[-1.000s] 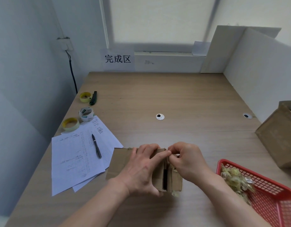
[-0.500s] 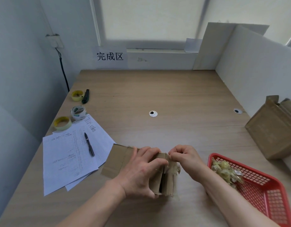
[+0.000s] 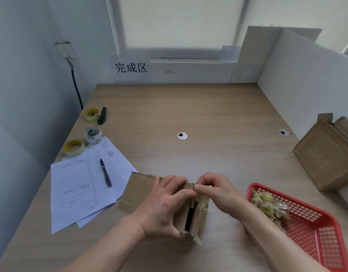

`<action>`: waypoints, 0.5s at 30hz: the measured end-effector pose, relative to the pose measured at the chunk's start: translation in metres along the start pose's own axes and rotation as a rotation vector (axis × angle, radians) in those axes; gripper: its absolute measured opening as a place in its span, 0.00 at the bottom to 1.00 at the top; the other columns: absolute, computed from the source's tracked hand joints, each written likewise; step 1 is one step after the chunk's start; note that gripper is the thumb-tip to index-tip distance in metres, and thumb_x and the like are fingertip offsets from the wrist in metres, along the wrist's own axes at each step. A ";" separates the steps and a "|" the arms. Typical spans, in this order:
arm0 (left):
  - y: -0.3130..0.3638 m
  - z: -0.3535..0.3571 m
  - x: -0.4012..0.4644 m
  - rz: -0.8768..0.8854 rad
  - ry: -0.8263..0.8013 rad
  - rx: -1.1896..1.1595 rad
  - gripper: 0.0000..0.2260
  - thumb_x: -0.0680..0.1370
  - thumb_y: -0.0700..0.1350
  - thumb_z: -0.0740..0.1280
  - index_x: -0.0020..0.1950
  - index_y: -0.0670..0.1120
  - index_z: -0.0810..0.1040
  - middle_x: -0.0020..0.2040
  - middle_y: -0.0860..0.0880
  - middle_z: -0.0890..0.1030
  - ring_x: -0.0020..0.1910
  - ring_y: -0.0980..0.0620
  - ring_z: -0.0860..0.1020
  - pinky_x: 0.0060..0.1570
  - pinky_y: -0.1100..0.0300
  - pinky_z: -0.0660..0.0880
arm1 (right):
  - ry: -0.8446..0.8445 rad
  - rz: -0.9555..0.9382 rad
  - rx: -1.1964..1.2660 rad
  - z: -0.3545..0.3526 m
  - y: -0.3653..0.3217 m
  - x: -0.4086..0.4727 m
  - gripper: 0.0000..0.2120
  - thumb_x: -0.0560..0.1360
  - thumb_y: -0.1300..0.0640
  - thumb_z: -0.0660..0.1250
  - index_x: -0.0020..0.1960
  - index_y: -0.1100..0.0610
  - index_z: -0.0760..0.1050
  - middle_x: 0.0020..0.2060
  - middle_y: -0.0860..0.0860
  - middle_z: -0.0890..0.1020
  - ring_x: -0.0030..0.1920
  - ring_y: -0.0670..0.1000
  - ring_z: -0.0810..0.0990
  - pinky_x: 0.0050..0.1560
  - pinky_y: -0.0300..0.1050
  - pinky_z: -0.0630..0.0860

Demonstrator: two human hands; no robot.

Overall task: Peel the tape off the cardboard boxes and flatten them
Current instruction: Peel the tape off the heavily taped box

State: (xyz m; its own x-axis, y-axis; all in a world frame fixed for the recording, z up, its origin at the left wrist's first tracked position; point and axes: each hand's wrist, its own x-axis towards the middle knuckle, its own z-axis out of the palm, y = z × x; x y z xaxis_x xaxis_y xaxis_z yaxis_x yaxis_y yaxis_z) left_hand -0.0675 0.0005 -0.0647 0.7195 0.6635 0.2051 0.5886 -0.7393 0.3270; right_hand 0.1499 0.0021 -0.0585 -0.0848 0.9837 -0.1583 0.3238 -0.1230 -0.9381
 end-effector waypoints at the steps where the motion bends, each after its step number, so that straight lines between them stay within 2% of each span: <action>1: 0.001 0.000 0.000 -0.001 -0.001 -0.002 0.38 0.59 0.67 0.72 0.68 0.58 0.68 0.68 0.51 0.66 0.67 0.47 0.65 0.62 0.45 0.65 | -0.014 0.007 0.012 -0.002 0.002 0.000 0.07 0.75 0.64 0.72 0.39 0.62 0.78 0.36 0.50 0.78 0.37 0.46 0.74 0.41 0.41 0.70; 4: 0.003 0.002 -0.002 -0.032 -0.007 -0.026 0.37 0.59 0.67 0.69 0.67 0.58 0.68 0.68 0.51 0.67 0.67 0.47 0.65 0.62 0.43 0.65 | -0.035 0.001 -0.034 -0.004 0.006 0.002 0.09 0.77 0.64 0.69 0.39 0.56 0.78 0.37 0.50 0.79 0.37 0.45 0.74 0.42 0.41 0.71; 6: 0.004 0.004 -0.001 -0.053 -0.007 -0.035 0.38 0.59 0.66 0.70 0.67 0.58 0.68 0.67 0.50 0.68 0.65 0.46 0.66 0.61 0.41 0.67 | 0.003 -0.032 -0.163 -0.001 0.007 0.005 0.11 0.77 0.62 0.69 0.38 0.52 0.78 0.37 0.47 0.81 0.37 0.43 0.76 0.41 0.39 0.72; 8: 0.004 0.004 0.003 -0.047 -0.006 -0.026 0.38 0.58 0.65 0.71 0.66 0.58 0.67 0.66 0.49 0.69 0.64 0.45 0.68 0.59 0.42 0.68 | 0.063 -0.051 -0.221 0.003 0.009 0.007 0.10 0.77 0.61 0.68 0.38 0.52 0.78 0.37 0.46 0.82 0.37 0.42 0.76 0.41 0.38 0.73; 10: 0.004 0.003 0.006 -0.030 -0.005 -0.011 0.38 0.57 0.65 0.71 0.66 0.58 0.68 0.65 0.49 0.69 0.63 0.45 0.69 0.57 0.43 0.70 | 0.099 -0.044 -0.169 0.004 0.013 0.006 0.09 0.77 0.62 0.68 0.38 0.55 0.78 0.36 0.48 0.82 0.37 0.43 0.77 0.40 0.40 0.73; 12: 0.005 0.004 0.007 -0.014 -0.005 0.007 0.38 0.57 0.64 0.70 0.65 0.57 0.69 0.65 0.48 0.70 0.62 0.44 0.69 0.56 0.44 0.70 | 0.124 -0.010 -0.035 0.005 0.018 0.003 0.11 0.76 0.65 0.68 0.36 0.57 0.77 0.38 0.54 0.83 0.37 0.47 0.77 0.39 0.44 0.73; 13: 0.006 0.006 0.006 -0.006 -0.009 0.014 0.38 0.57 0.64 0.70 0.65 0.57 0.69 0.65 0.48 0.70 0.62 0.44 0.70 0.56 0.43 0.69 | 0.144 0.020 0.033 0.006 0.021 0.001 0.11 0.75 0.67 0.68 0.35 0.58 0.77 0.38 0.56 0.82 0.37 0.49 0.77 0.39 0.44 0.72; 15: 0.008 0.011 0.006 0.015 -0.002 0.022 0.37 0.57 0.64 0.72 0.65 0.57 0.70 0.64 0.48 0.71 0.61 0.44 0.70 0.55 0.42 0.70 | 0.180 0.080 0.155 0.008 0.028 -0.003 0.10 0.75 0.69 0.68 0.35 0.63 0.75 0.38 0.55 0.81 0.36 0.50 0.76 0.36 0.41 0.71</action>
State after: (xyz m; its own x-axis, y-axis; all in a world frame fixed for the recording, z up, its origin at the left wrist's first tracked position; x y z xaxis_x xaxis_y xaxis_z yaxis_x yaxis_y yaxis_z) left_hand -0.0544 -0.0033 -0.0711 0.7289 0.6522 0.2081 0.5858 -0.7515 0.3033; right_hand 0.1519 -0.0055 -0.0864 0.1088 0.9757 -0.1901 0.1734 -0.2069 -0.9629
